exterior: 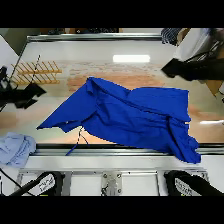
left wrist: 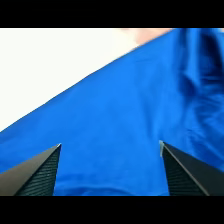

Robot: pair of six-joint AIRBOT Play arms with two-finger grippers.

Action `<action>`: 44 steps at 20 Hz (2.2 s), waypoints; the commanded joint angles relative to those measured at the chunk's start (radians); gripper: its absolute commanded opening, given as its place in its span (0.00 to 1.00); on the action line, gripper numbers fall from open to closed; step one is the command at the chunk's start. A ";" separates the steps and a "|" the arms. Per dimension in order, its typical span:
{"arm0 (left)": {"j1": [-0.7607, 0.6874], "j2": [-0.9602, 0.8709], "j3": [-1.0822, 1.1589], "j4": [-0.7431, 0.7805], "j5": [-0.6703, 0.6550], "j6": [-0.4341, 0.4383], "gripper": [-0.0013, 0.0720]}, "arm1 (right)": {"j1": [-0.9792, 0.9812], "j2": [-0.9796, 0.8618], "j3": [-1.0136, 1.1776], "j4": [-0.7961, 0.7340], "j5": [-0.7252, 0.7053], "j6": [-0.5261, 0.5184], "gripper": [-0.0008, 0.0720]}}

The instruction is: Fold the clothes and pants, and hang the long-sleeved shirts on hangers.

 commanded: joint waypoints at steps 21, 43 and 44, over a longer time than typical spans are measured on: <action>0.307 0.302 -0.464 -0.001 0.108 0.000 0.94 | 0.727 -0.739 0.011 0.427 -0.662 0.092 0.67; 0.074 -0.104 -0.462 -0.148 0.174 -0.049 0.94 | 0.681 -0.546 0.011 0.322 -0.628 0.016 0.02; 0.062 -0.109 -0.462 -0.149 0.150 -0.032 0.94 | 0.681 -0.546 0.011 0.322 -0.628 0.016 0.02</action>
